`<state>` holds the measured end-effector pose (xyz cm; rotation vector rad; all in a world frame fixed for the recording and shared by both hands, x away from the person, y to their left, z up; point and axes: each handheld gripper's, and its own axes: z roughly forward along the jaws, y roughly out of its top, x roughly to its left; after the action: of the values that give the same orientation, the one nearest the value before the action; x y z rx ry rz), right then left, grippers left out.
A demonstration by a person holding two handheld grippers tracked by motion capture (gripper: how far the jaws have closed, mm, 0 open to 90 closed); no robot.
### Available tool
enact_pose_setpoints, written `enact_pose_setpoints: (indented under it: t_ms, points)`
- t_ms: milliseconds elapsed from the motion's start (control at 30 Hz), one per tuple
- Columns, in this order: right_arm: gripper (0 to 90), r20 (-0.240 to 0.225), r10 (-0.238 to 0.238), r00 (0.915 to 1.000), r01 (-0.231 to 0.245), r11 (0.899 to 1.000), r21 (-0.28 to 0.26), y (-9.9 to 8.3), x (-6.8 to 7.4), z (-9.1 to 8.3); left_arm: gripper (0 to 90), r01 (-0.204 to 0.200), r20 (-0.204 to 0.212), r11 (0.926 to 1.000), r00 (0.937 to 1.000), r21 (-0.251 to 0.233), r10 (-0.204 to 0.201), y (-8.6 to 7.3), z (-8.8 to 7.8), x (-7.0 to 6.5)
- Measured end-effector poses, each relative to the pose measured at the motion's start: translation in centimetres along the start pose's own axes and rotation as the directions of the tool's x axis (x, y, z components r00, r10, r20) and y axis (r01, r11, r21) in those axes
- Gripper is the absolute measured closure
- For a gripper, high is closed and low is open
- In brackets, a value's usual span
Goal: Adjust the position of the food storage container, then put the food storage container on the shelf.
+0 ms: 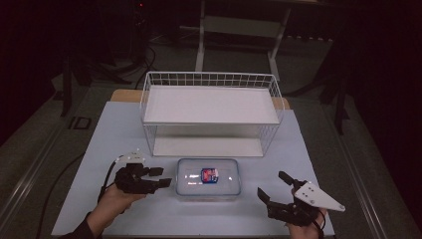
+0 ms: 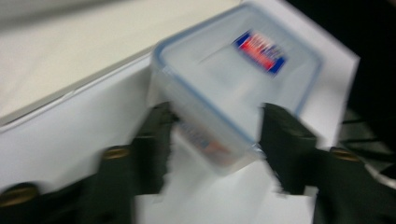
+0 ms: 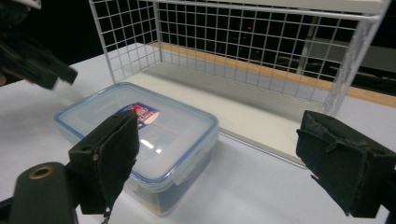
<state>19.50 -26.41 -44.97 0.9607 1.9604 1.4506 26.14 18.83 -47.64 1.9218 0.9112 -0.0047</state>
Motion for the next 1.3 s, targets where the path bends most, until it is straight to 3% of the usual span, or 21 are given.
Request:
enact_pose_setpoints:
  t_ms: [33,67,167,267,433,500,533,633,667,700,833,967,1033,1067,1100,1133,1167,1200,1233,1267,1300]
  points:
    - [13.1,-0.007,0.001,1.0000,-0.001,1.000,0.008,0.1,0.1,0.1,30.0,0.014,0.058,0.9998,0.9982,-0.014,-0.013,0.3,-0.1,-0.1]
    - [13.5,-0.022,-0.001,0.9998,0.001,1.000,0.018,0.1,0.2,0.4,16.5,0.020,0.059,0.9996,0.9981,-0.021,-0.019,0.4,-0.1,-0.2]
    - [13.6,-0.040,-0.001,0.9992,0.002,0.999,0.035,0.2,0.2,0.8,12.5,0.030,0.061,0.9990,0.9978,-0.033,-0.028,1.1,0.0,-0.5]
    - [13.1,-0.062,-0.011,0.9980,0.015,0.998,0.062,1.1,0.3,2.0,0.6,0.045,0.071,0.9981,0.9966,-0.044,-0.041,2.4,0.3,-1.0]
    - [12.6,-0.095,-0.010,0.9955,0.016,0.998,0.068,2.0,0.0,3.3,0.1,0.057,0.057,0.9970,0.9969,-0.052,-0.054,3.4,0.8,-1.3]
    - [12.6,-0.087,-0.015,0.9961,0.022,0.997,0.075,2.4,-0.1,3.9,0.1,0.058,0.048,0.9968,0.9973,-0.055,-0.055,3.7,1.0,-1.3]
    - [12.8,-0.114,0.004,0.9934,0.005,0.997,0.083,2.8,-0.2,4.6,0.1,0.064,0.047,0.9965,0.9970,-0.053,-0.061,3.9,1.3,-1.2]
    - [13.3,-0.109,0.007,0.9940,0.005,0.995,0.101,2.9,-0.3,4.8,0.1,0.064,0.042,0.9963,0.9972,-0.057,-0.061,4.0,1.5,-1.1]
    - [13.3,-0.106,0.018,0.9942,-0.003,0.990,0.140,3.1,-0.3,5.4,0.1,0.077,0.045,0.9954,0.9962,-0.056,-0.074,4.2,1.7,-0.8]
    - [13.2,-0.139,0.093,0.9859,-0.071,0.984,0.161,3.2,-0.8,6.3,0.2,0.098,0.051,0.9934,0.9942,-0.060,-0.095,4.3,2.0,-0.5]
    - [13.0,-0.139,0.134,0.9812,-0.107,0.977,0.182,3.2,-1.2,7.3,0.2,0.117,0.054,0.9919,0.9920,-0.051,-0.114,4.4,2.7,-0.1]
    - [11.0,-0.142,0.208,0.9679,-0.173,0.959,0.225,2.9,-1.7,8.4,0.3,0.157,0.044,0.9871,0.9868,-0.028,-0.156,4.3,3.4,0.4]
    - [11.0,-0.133,0.239,0.9619,-0.202,0.948,0.244,2.7,-1.9,8.9,0.3,0.214,0.044,0.9769,0.9761,-0.012,-0.213,4.0,3.9,1.0]
    - [11.8,-0.137,0.264,0.9548,-0.221,0.938,0.269,2.5,-2.2,9.2,0.7,0.238,0.039,0.9713,0.9706,-0.003,-0.238,3.9,4.0,1.1]
    - [14.2,-0.121,0.301,0.9457,-0.255,0.919,0.300,2.2,-2.4,9.5,5.8,0.286,0.033,0.9580,0.9575,0.024,-0.286,3.6,4.4,1.5]
    - [14.2,-0.121,0.301,0.9457,-0.255,0.919,0.300,2.2,-2.4,9.5,6.1,0.286,0.033,0.9580,0.9575,0.024,-0.286,3.6,4.4,1.5]
    - [15.7,-0.119,0.347,0.9302,-0.292,0.896,0.335,1.8,-2.6,9.8,6.1,0.321,0.033,0.9457,0.9458,0.048,-0.323,3.2,4.7,1.9]
    - [15.7,-0.119,0.347,0.9302,-0.292,0.896,0.335,1.8,-2.6,9.8,6.1,0.321,0.033,0.9457,0.9458,0.048,-0.323,3.2,4.7,1.9]
    - [17.3,-0.115,0.384,0.9160,-0.322,0.876,0.360,1.4,-2.8,10.0,6.2,0.338,0.047,0.9389,0.9388,0.064,-0.341,2.9,4.9,2.0]
    - [17.3,-0.115,0.384,0.9160,-0.322,0.876,0.360,1.4,-2.8,10.0,6.2,0.338,0.047,0.9389,0.9388,0.064,-0.341,2.9,4.9,2.0]
    - [18.1,-0.113,0.426,0.8978,-0.354,0.850,0.390,0.9,-3.1,10.3,6.5,0.358,0.049,0.9304,0.9309,0.080,-0.362,2.8,5.0,2.1]
